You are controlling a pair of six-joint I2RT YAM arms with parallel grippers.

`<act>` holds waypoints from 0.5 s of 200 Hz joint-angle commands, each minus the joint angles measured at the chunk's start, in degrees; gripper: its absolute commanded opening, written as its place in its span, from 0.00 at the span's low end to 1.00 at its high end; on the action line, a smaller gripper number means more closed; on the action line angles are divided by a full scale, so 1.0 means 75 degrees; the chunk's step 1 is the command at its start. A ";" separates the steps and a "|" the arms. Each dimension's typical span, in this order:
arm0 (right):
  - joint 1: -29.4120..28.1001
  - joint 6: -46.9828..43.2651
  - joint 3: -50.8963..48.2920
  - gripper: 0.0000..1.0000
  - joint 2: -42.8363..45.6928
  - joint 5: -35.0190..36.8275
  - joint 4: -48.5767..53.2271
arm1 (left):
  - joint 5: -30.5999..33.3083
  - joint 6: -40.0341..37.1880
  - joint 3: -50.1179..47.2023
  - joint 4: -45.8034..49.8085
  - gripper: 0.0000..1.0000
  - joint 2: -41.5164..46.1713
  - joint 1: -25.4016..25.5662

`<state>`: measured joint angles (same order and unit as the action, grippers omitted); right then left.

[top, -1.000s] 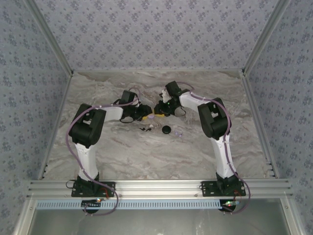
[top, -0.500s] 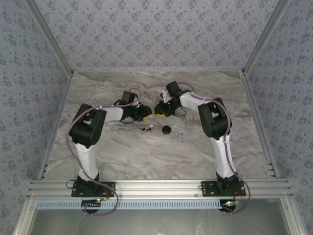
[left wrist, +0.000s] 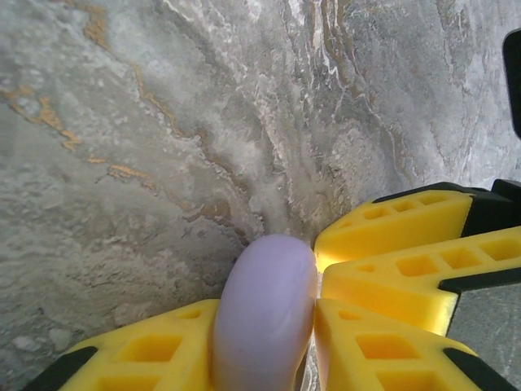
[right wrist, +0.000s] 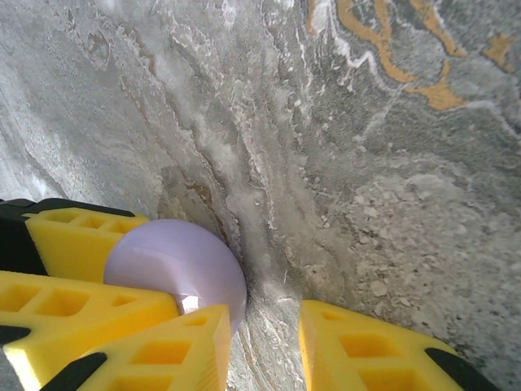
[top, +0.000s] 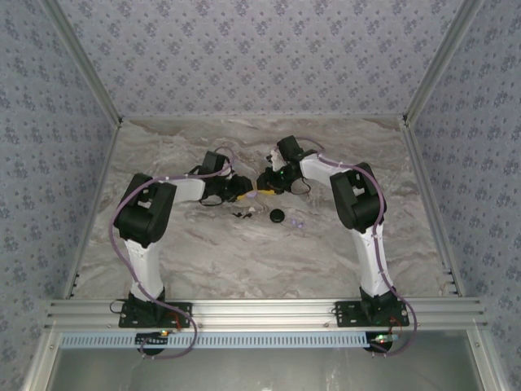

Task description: Insert the wireless bluetooth earbuds into the charging case

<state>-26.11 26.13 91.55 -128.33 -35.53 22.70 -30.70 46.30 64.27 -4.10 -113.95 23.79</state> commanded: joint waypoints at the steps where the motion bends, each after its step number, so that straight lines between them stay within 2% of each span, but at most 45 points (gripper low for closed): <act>1: 0.0080 0.0010 -0.0210 0.31 0.0087 0.0228 0.0279 | 0.0167 -0.0209 0.0107 0.0312 0.34 0.0331 0.0027; 100: 0.0092 -0.0024 -0.0312 0.32 0.0143 0.0258 0.0279 | 0.0179 -0.0199 0.0184 0.0324 0.33 0.0393 0.0031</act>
<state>-26.02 26.13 90.87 -128.01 -35.62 21.93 -30.26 45.91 64.27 -3.14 -113.56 23.79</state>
